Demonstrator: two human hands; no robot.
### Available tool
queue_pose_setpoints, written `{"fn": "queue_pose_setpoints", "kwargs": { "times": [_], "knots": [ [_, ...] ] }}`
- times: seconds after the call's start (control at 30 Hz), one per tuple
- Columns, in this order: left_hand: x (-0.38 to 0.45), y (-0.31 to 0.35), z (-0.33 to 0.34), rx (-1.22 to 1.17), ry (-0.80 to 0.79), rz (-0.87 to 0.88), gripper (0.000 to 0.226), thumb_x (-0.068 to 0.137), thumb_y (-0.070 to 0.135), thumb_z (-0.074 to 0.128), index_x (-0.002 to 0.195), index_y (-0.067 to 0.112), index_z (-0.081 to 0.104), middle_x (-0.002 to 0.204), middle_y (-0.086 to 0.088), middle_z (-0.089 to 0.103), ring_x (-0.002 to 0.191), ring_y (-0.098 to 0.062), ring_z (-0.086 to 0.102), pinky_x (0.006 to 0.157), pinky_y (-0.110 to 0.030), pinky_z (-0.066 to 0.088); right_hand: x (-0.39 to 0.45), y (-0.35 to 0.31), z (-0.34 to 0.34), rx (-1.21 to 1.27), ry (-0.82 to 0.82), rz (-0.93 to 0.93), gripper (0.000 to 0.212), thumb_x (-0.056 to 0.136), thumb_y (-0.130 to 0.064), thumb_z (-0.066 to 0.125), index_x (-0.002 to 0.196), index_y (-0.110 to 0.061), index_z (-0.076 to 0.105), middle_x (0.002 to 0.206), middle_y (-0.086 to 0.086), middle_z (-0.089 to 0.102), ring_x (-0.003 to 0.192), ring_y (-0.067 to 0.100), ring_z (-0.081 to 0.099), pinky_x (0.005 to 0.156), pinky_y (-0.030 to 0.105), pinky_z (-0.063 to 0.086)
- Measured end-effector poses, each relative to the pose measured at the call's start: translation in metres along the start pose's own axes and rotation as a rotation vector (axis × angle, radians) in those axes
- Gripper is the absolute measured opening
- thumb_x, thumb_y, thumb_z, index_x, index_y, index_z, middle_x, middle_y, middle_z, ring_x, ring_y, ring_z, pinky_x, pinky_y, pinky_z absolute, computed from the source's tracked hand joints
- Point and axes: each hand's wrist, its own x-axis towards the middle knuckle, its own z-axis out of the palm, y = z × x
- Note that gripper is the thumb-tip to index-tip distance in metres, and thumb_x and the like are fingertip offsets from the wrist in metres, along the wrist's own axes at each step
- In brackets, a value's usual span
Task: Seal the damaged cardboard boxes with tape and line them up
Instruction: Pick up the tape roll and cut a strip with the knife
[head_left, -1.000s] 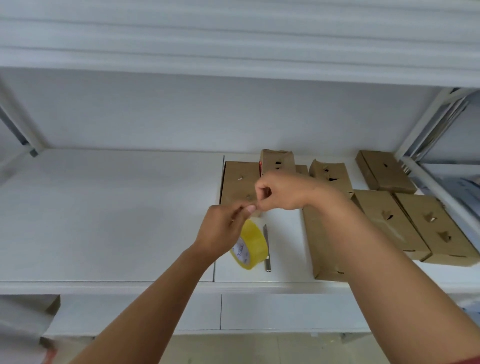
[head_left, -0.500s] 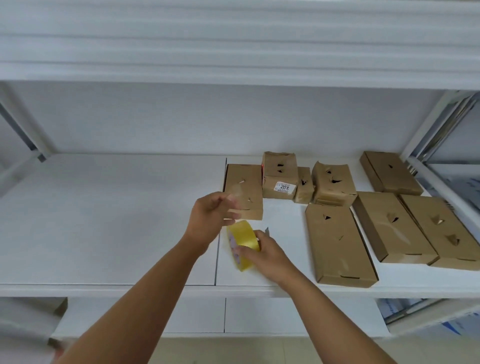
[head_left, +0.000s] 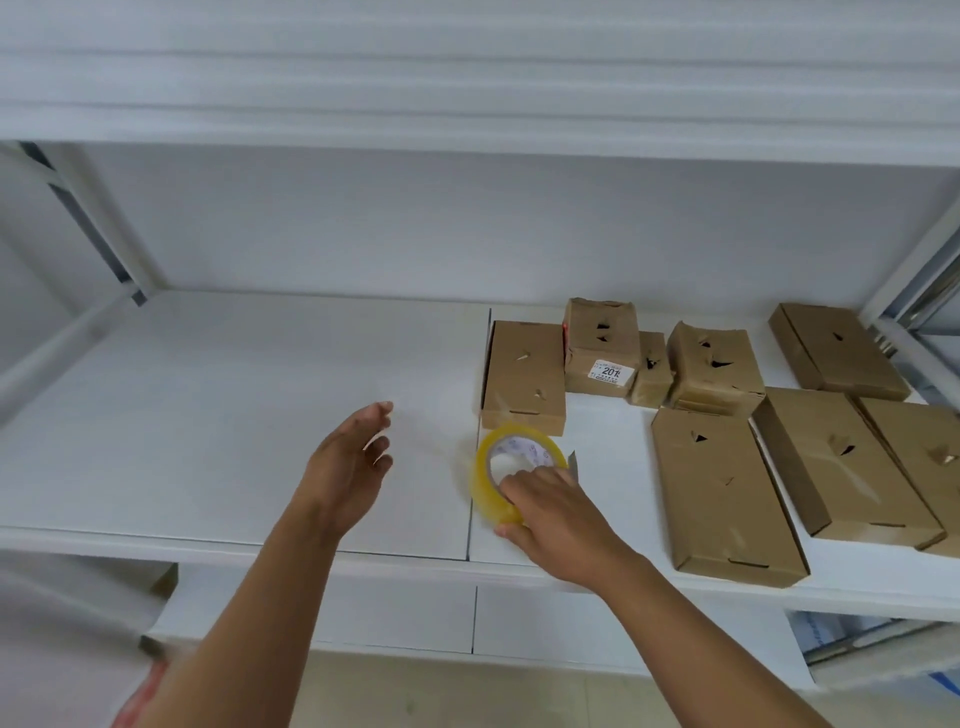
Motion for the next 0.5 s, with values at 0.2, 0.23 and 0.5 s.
{"fn": "queue_pose_setpoints", "kwargs": {
  "times": [0.2,0.23,0.5],
  "knots": [
    [-0.018,-0.025,-0.048,-0.385,-0.065,-0.116,0.023,0.090,0.014,0.052,0.090,0.015,0.075,0.090,0.005,0.067,0.064,-0.004,0.061,0.060,-0.013,0.053,0.001,0.008,0.020,-0.115,-0.109,-0.044,0.025,0.094,-0.037,0.060,0.112,-0.021,0.059,0.102,-0.003,0.059,0.112,0.025,0.053,0.116,0.033,0.009],
    [-0.021,-0.029,-0.055,-0.447,-0.058,-0.133,0.026,0.090,0.012,0.051,0.088,0.013,0.076,0.090,0.004,0.069,0.073,-0.006,0.067,0.068,-0.015,0.056,0.002,0.007,0.022,-0.112,-0.119,-0.034,0.026,0.094,-0.037,0.059,0.115,-0.021,0.059,0.104,-0.002,0.059,0.113,0.026,0.053,0.116,0.033,0.012],
    [-0.032,-0.037,-0.079,-0.423,-0.022,-0.197,0.020,0.086,0.006,0.054,0.082,0.004,0.073,0.088,-0.008,0.065,0.079,-0.019,0.069,0.072,-0.023,0.059,-0.003,0.008,0.037,-0.069,-0.052,0.002,0.027,0.088,-0.034,0.070,0.110,-0.018,0.064,0.106,0.000,0.062,0.108,0.025,0.057,0.112,0.038,0.033]
  ]
}}
